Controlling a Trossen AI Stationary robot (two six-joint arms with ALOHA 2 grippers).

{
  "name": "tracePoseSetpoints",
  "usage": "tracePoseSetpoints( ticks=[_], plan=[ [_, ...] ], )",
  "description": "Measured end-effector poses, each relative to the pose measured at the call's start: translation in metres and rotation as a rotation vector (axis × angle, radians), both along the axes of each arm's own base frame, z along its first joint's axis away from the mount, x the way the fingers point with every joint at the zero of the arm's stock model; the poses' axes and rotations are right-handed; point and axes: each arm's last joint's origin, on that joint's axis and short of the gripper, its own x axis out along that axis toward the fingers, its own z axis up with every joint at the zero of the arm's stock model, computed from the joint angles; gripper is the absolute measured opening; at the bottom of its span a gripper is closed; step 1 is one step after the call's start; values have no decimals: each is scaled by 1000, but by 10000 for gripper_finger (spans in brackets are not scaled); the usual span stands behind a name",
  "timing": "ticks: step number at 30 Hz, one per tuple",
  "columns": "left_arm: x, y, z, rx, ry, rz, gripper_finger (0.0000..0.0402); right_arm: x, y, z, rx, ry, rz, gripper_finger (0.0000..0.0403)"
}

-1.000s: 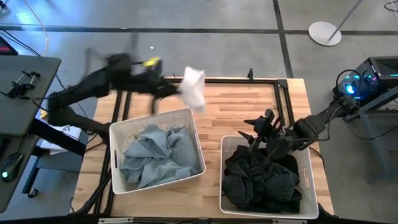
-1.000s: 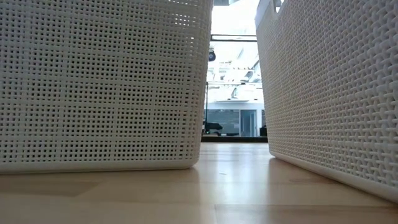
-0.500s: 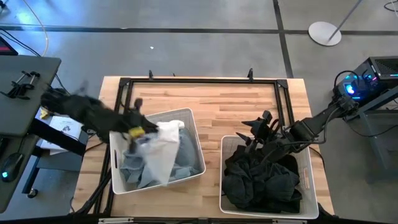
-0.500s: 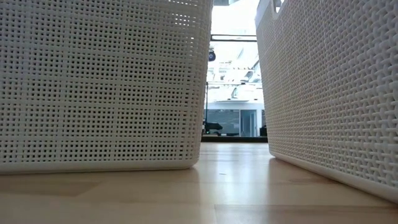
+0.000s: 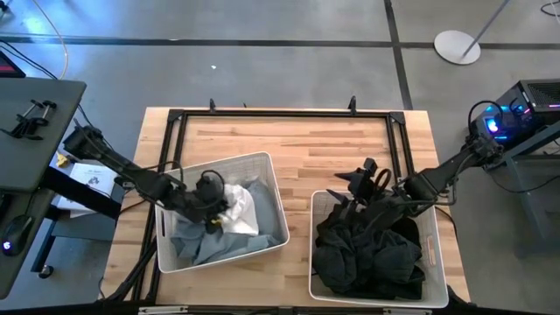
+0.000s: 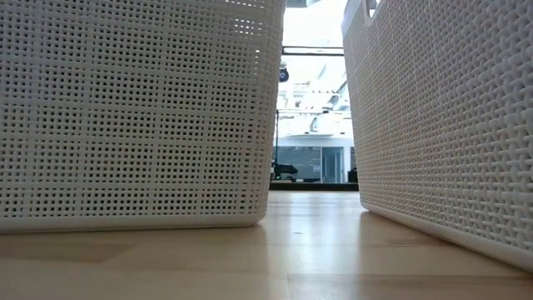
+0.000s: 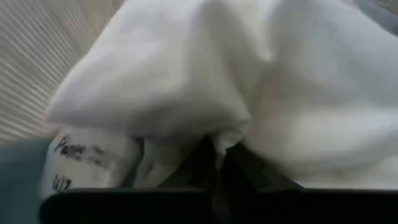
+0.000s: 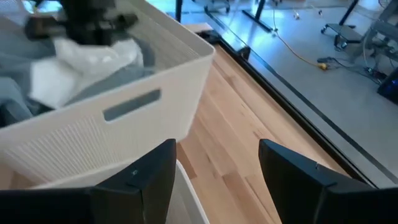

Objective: Sort clothes
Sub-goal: Put the white shorts into the left white laundry bin, then move the left white laundry bin to the top left of the table

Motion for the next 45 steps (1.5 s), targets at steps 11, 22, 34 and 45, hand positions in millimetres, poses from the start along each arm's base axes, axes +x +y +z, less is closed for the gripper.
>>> tracePoseSetpoints(
  ticks=[11,22,34,45],
  plan=[
    [-11,7,22,-193,-78,63,148,14,10,21,-93,-110,195,220],
    [-9,11,116,-18,-375,-75,118,18,21,25,-41,-109,498,220],
    [43,-39,148,147,-144,-246,27,17,21,22,-18,-77,534,220],
    [93,-133,150,-131,320,-241,1,13,28,10,-75,34,565,220]
  ],
)
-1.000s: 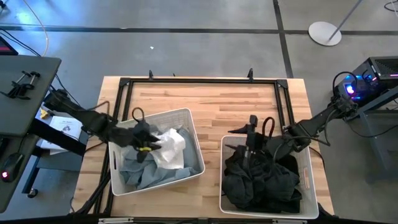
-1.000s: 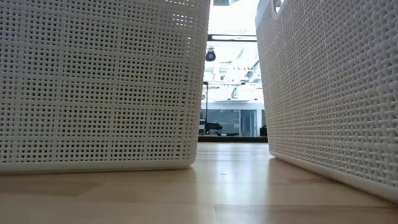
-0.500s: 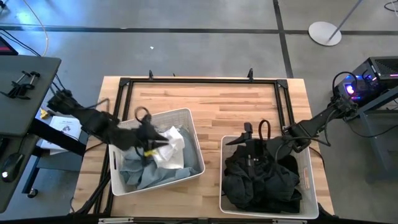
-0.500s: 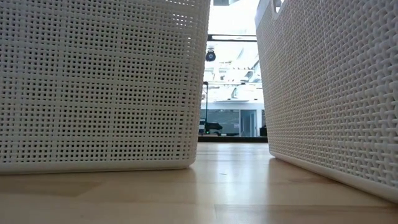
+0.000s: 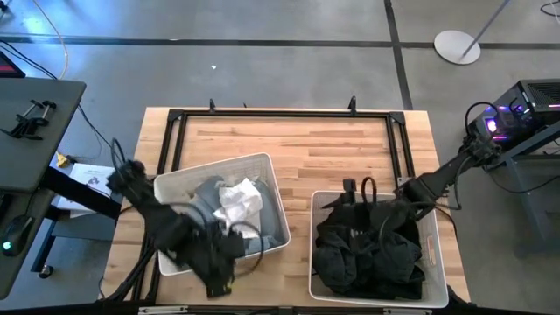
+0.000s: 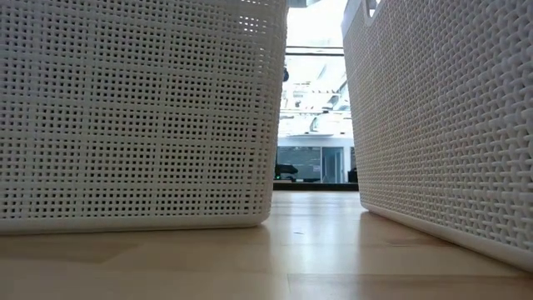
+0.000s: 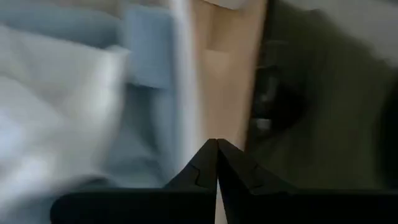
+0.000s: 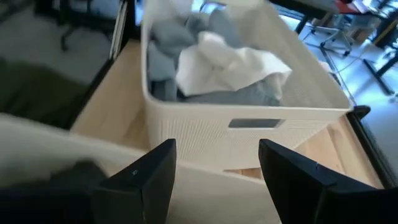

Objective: Sort clothes
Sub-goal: Move the left white laundry bin to the top left of the table

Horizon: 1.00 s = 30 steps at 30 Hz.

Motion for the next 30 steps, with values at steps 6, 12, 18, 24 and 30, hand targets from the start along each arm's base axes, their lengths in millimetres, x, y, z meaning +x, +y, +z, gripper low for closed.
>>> tracePoseSetpoints(
  ticks=[6,12,18,24,30],
  plan=[
    [1,-56,3,-177,13,189,0,3,16,-13,-125,43,86,220],
    [-11,-79,-19,-158,116,344,0,7,25,-22,-175,71,120,220],
    [-21,-76,-56,1,380,339,0,8,24,-22,-186,71,115,220],
    [-24,-62,-93,186,449,110,0,8,24,-22,-185,71,114,220],
    [-27,-47,-103,379,401,-26,0,9,25,-21,-177,51,115,220]
  ],
)
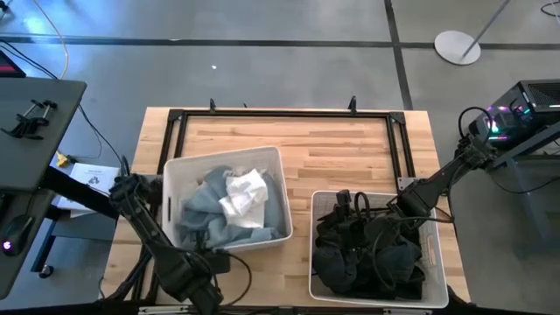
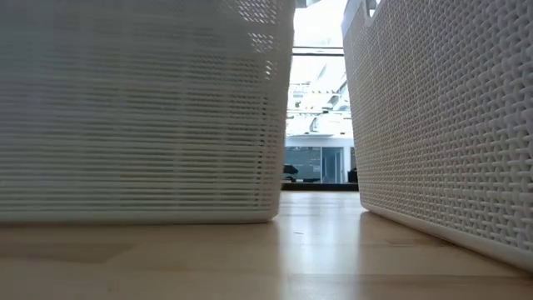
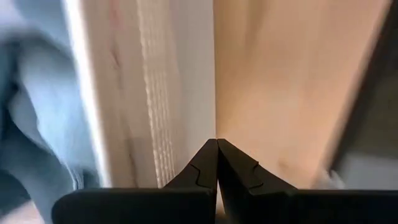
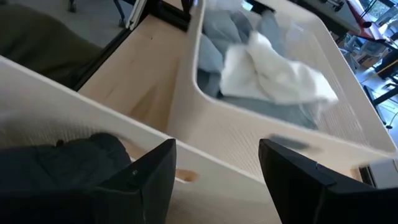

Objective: Sort clothes
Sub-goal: Move the left white laundry bin to the top left of the table

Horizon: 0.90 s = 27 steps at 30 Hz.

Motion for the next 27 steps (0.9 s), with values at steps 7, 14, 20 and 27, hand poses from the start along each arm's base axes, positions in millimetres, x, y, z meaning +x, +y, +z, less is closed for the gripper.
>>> tracePoseSetpoints(
  ticks=[7,14,20,27],
  plan=[
    [5,16,18,137,-265,-61,0,1,1,2,3,-16,5,220],
    [-12,59,-1,251,-199,25,0,1,1,1,24,-14,-8,220],
    [-36,103,-19,329,-242,280,0,1,0,1,24,-12,-9,220],
    [-48,129,-30,284,-288,418,0,3,-3,2,10,-19,-23,220]
  ],
)
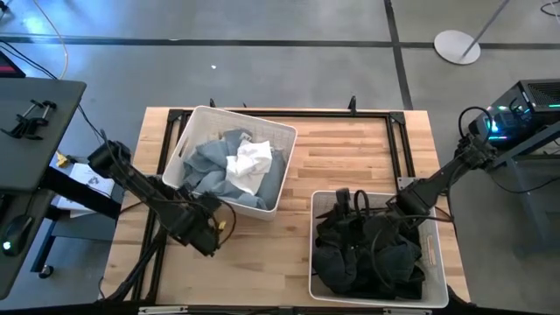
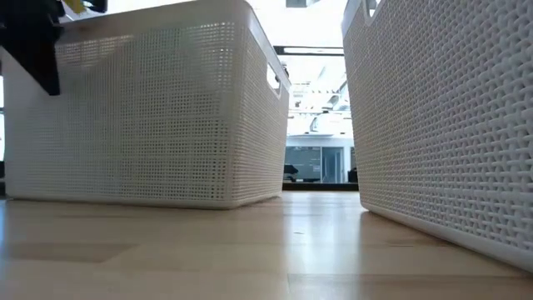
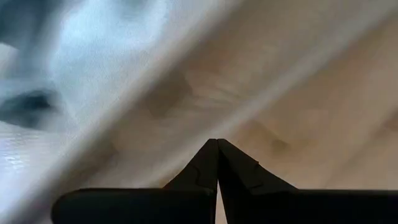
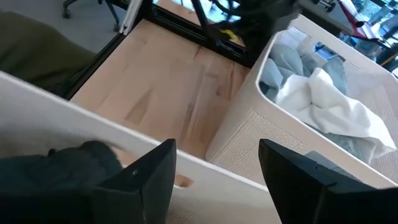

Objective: Sort clothes
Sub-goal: Move the left white laundry bin to the top left of the table

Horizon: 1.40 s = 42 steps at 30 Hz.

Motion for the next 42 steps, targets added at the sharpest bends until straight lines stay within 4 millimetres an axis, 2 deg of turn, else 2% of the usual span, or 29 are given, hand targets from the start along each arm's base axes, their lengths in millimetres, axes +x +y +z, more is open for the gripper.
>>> tracePoseSetpoints(
  ticks=[5,7,9,12,16,20,23,26,29,32,36,39,42],
  plan=[
    [6,-17,10,-245,-31,-55,0,3,-5,0,38,-3,-46,220],
    [12,-26,10,-224,-140,-130,0,5,-7,1,49,-8,-64,220],
    [19,-27,8,-129,-250,-190,0,7,-9,2,58,-24,-75,220],
    [30,-17,-3,20,-326,-206,0,10,-11,5,80,-56,-88,220],
    [38,9,-24,103,-262,-180,0,13,-13,7,97,-82,-97,220],
    [40,39,-44,177,-238,-69,0,13,-13,8,100,-83,-98,220],
    [42,56,-51,220,-259,11,0,13,-12,8,124,-89,-107,220],
    [44,62,-53,207,-234,6,0,13,-12,9,127,-97,-110,220],
    [44,52,-43,113,-182,-59,0,14,-14,9,117,-104,-133,220],
    [38,34,-24,31,-178,-142,0,16,-17,9,121,-103,-141,220],
    [39,14,9,0,-374,-250,0,19,-22,9,132,-105,-151,220],
    [62,19,34,-17,-597,-354,0,24,-28,14,143,-150,-165,220],
    [94,39,54,-67,-742,-558,0,28,-33,27,132,-201,-162,220]
  ],
)
